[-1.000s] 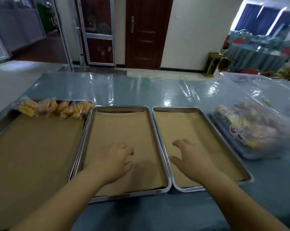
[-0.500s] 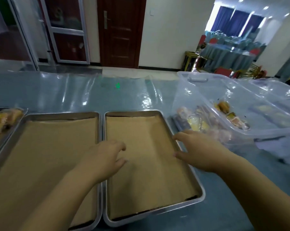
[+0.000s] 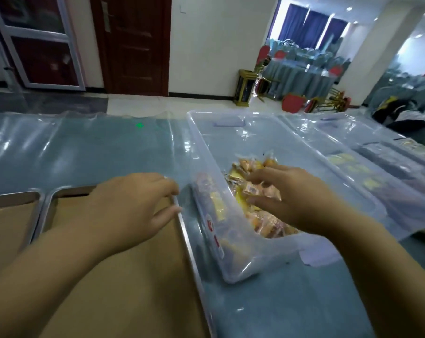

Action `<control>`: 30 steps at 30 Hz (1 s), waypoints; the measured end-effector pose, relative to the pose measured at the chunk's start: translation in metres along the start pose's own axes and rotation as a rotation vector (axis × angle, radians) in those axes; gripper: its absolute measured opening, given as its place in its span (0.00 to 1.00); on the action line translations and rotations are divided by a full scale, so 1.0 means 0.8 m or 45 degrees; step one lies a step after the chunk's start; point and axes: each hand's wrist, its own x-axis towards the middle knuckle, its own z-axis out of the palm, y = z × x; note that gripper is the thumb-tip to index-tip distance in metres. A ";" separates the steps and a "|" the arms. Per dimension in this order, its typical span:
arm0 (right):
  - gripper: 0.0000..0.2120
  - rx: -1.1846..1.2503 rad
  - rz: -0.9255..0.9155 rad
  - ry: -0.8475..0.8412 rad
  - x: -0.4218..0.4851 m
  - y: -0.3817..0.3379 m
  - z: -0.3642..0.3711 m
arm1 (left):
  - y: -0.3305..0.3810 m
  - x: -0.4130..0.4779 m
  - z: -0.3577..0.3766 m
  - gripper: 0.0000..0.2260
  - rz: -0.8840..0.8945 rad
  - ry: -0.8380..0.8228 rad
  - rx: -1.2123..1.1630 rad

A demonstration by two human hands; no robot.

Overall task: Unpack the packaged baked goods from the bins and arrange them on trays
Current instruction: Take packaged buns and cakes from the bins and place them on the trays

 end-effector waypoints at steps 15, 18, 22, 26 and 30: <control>0.25 -0.269 -0.112 -0.586 0.075 0.235 0.034 | 0.144 0.209 0.084 0.13 0.184 -0.401 0.430; 0.24 -0.334 -0.146 -0.724 0.089 0.252 0.056 | 0.158 0.241 0.123 0.12 0.156 -0.670 0.453; 0.18 -0.345 -0.196 -0.806 0.095 0.263 0.084 | 0.163 0.265 0.167 0.16 0.122 -0.947 0.494; 0.14 -0.360 -0.173 -0.814 0.092 0.268 0.109 | 0.158 0.270 0.212 0.18 0.131 -1.178 0.521; 0.17 -0.356 -0.161 -0.775 0.094 0.265 0.111 | 0.153 0.260 0.247 0.21 0.199 -1.352 0.512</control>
